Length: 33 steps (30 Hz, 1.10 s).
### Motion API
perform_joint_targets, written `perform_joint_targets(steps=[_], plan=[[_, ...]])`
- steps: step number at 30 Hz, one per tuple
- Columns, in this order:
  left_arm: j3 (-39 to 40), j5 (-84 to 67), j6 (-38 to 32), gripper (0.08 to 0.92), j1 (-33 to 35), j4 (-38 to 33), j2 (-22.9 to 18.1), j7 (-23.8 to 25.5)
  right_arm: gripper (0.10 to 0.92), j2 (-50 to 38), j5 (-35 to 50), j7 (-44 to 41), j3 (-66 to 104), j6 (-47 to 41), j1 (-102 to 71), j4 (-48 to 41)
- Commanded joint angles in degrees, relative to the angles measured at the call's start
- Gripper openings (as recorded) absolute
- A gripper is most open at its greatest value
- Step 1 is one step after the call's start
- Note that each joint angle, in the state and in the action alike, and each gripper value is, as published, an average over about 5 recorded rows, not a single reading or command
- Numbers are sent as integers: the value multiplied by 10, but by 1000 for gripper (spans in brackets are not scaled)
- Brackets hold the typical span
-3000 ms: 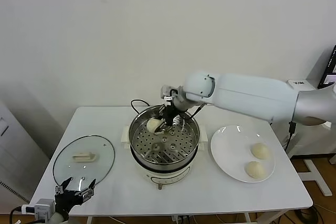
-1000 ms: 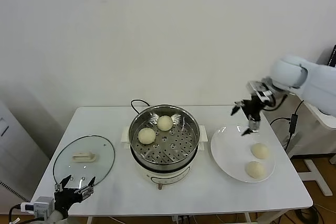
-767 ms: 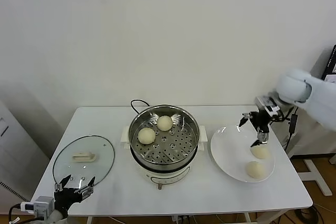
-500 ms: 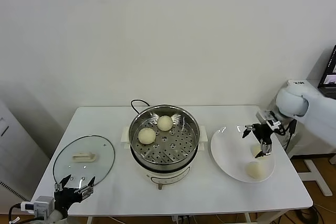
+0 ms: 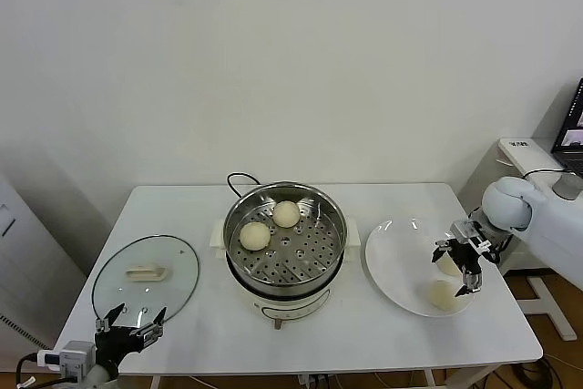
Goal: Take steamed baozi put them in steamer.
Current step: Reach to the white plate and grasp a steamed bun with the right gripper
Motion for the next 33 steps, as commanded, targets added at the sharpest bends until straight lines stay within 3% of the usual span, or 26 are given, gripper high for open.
perform_joint_targets(steps=[1, 9, 26, 33], plan=[[1, 1, -1, 823, 0, 2, 1, 0, 823, 6, -40, 6, 48, 9, -65, -18], [3, 2, -2, 823, 1, 2, 1, 0, 794, 22, -44, 19, 60, 6, -72, -41], [4, 4, -1, 823, 0, 0, -2, -1, 491, 19, -2, 0, 58, -15, -66, -38], [5, 4, 0, 823, -2, 1, -1, -2, 479, 5, 29, -15, 23, -3, 28, -10]])
